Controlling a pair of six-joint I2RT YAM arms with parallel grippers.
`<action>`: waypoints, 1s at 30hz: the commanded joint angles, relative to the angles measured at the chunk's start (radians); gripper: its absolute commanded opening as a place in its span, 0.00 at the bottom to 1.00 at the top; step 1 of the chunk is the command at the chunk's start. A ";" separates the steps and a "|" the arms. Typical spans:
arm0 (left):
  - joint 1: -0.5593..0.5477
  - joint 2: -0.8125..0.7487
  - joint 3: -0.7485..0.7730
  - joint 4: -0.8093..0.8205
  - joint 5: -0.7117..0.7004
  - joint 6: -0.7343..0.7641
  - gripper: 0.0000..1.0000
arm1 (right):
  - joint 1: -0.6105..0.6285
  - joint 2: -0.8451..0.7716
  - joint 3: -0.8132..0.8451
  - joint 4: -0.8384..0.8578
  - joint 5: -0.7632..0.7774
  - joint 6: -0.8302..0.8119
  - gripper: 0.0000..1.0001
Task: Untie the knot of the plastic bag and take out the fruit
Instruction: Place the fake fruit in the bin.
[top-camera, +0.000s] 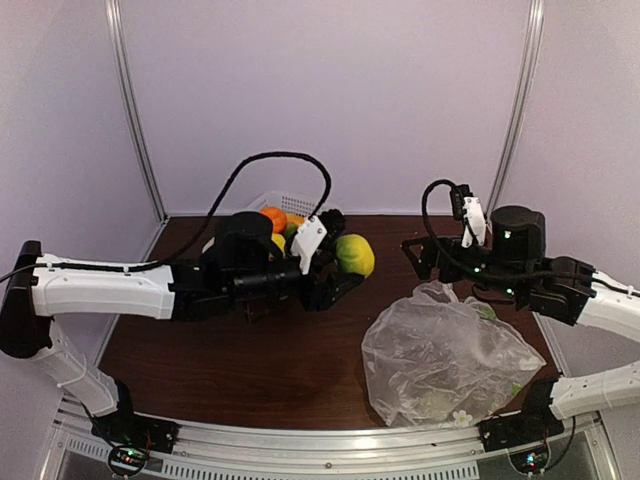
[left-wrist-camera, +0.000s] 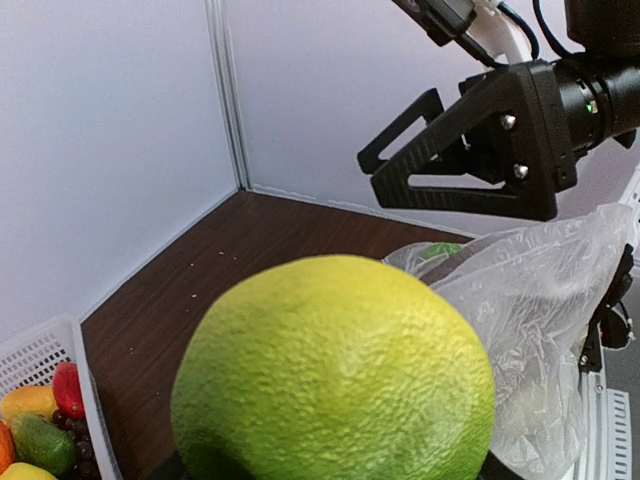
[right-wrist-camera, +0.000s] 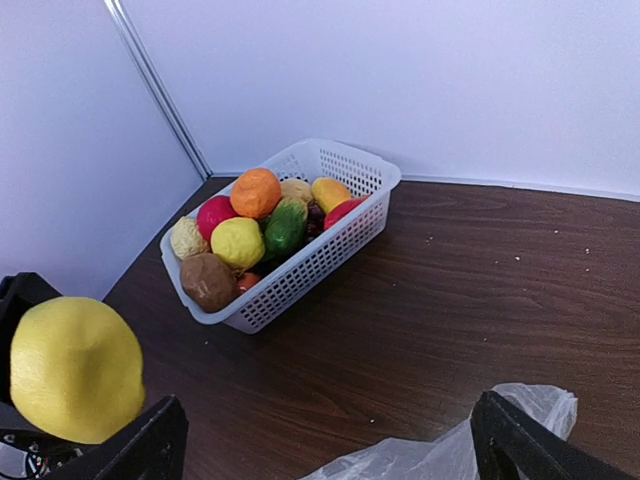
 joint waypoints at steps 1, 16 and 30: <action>0.063 -0.077 -0.010 -0.073 0.040 -0.100 0.52 | -0.104 0.038 0.061 -0.103 0.044 -0.056 1.00; 0.426 -0.017 0.206 -0.386 0.054 -0.142 0.52 | -0.419 -0.023 -0.026 -0.150 -0.113 -0.054 1.00; 0.633 0.509 0.763 -0.463 0.088 -0.119 0.52 | -0.435 -0.081 -0.073 -0.172 -0.161 -0.017 1.00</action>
